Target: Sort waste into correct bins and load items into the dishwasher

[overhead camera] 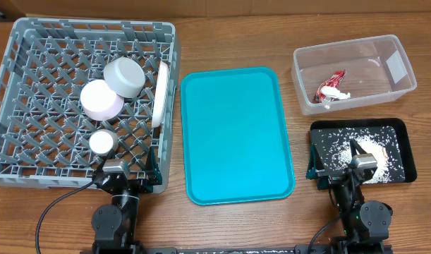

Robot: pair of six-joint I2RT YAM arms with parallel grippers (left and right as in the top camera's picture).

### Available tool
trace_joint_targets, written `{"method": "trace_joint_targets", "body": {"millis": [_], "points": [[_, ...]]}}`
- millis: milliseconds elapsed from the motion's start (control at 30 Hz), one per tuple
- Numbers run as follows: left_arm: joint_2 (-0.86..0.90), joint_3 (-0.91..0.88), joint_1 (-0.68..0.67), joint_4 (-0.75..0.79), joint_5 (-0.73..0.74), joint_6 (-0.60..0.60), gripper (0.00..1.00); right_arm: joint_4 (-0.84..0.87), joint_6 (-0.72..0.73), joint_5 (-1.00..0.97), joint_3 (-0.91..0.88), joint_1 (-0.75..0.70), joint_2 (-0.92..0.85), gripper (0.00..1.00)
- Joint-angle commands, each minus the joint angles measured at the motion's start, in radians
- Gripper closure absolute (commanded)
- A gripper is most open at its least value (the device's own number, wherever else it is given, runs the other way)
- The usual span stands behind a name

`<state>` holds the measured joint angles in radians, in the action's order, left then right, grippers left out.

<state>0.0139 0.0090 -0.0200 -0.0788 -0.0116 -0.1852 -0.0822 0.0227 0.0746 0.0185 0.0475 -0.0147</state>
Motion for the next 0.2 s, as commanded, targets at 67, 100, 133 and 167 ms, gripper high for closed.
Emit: {"method": "trace_joint_targets", "body": {"millis": [67, 100, 133, 167], "points": [[-0.009, -0.003, -0.007, 0.001, 0.012, -0.014, 0.0, 0.005, 0.003, 0.005, -0.01, 0.006, 0.011, 0.0], [-0.01, -0.003, -0.007, 0.001, 0.012, -0.014, 0.0, 0.005, 0.003, 0.005, -0.01, 0.006, 0.011, 0.0], [-0.009, -0.003, -0.007, 0.001, 0.012, -0.014, 0.0, 0.005, 0.003, 0.005, -0.01, 0.006, 0.011, 0.0], [-0.009, -0.003, -0.007, 0.001, 0.012, -0.013, 0.0, 0.005, 0.003, 0.005, -0.01, 0.006, 0.011, 0.0]]}}
